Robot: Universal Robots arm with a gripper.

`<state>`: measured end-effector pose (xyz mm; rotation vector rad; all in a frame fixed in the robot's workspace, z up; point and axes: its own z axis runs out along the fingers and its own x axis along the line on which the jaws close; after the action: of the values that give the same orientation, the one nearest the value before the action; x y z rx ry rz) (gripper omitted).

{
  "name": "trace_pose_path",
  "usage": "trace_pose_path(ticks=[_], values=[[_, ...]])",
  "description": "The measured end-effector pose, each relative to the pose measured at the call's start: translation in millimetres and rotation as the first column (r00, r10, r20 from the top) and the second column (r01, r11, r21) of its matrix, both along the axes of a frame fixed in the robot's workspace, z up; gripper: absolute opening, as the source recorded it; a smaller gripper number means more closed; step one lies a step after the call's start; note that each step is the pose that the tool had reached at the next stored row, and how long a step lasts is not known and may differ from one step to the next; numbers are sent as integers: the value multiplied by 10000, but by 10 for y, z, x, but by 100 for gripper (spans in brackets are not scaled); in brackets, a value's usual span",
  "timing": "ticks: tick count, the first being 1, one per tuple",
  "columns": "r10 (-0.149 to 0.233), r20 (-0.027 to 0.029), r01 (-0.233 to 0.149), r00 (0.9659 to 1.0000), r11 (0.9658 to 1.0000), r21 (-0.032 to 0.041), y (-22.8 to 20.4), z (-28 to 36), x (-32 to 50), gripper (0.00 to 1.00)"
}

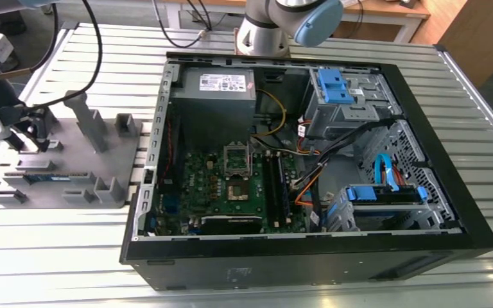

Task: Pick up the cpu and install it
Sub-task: 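Pick up the cpu and move it towards the insertion slot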

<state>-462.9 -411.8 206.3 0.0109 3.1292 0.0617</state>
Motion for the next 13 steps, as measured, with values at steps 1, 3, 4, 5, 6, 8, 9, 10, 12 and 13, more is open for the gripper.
trace_pose_path(ticks=[1, 3, 4, 5, 6, 8, 9, 10, 12, 13], values=[[0, 0, 0, 10000, 10000, 1, 0, 2, 0, 47], [0, 0, 0, 10000, 10000, 0, 0, 6, 0, 47], [0, 0, 0, 10000, 10000, 1, 0, 8, 0, 47], [0, 0, 0, 10000, 10000, 2, 0, 11, 0, 47], [0, 0, 0, 10000, 10000, 3, 0, 13, 0, 47], [0, 0, 0, 10000, 10000, 5, 0, 18, 0, 47], [0, 0, 0, 10000, 10000, 5, 0, 20, 0, 47], [0, 0, 0, 10000, 10000, 7, 0, 23, 0, 47], [1, 0, -1, 10000, 10000, 10, 0, 28, 0, 47], [0, 0, 0, 10000, 10000, 11, 0, 30, 0, 47]])
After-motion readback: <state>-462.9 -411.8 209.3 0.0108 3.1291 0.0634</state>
